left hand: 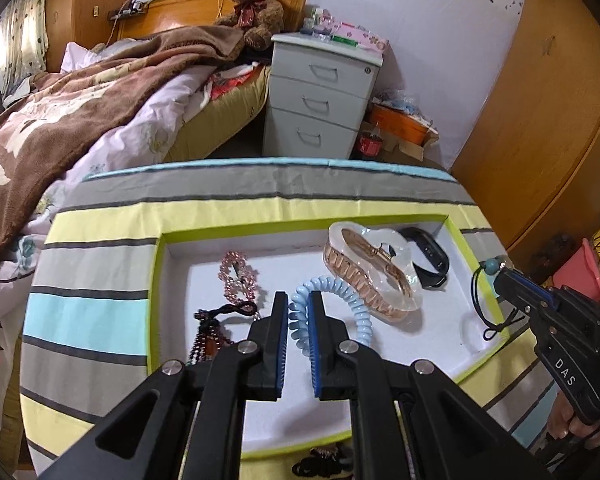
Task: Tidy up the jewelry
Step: 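Carry the black hair tie and blue coil tie over the green lid with both grippers, then lower both hair ties into the lid and open both grippers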
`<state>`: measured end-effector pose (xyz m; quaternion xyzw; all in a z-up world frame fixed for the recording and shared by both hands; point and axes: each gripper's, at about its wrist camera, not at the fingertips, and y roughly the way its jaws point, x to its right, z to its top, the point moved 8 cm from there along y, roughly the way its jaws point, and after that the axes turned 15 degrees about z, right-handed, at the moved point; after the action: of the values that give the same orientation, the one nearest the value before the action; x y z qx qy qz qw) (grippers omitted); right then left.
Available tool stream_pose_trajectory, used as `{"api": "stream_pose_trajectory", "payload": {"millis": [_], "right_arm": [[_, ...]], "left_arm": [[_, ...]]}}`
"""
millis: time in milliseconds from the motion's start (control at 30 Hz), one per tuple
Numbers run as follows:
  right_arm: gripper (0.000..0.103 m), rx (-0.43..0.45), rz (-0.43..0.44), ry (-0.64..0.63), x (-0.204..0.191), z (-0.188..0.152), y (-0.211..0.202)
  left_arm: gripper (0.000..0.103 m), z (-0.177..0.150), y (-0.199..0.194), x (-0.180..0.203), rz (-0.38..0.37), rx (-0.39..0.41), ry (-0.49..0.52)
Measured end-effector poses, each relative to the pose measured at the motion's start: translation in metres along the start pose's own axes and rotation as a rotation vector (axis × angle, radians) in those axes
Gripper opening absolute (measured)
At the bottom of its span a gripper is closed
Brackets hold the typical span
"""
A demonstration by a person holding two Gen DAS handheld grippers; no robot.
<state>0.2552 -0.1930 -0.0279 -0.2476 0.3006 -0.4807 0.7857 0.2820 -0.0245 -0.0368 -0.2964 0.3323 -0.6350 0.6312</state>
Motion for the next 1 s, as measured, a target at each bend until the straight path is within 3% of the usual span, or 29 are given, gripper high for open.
{"api": "stream_pose_trajectory", "payload": {"millis": [367, 1000], "right_arm": [[0.005, -0.088, 0.005, -0.002, 0.009, -0.018, 0.026], [0.005, -0.133, -0.037, -0.035, 0.01, -0.026, 0.038]], "left_arm": [[0.01, -0.01, 0.025, 0.007, 0.005, -0.052, 0.018], [0.01, -0.016, 0.037, 0.012, 0.016, -0.082, 0.033]]}}
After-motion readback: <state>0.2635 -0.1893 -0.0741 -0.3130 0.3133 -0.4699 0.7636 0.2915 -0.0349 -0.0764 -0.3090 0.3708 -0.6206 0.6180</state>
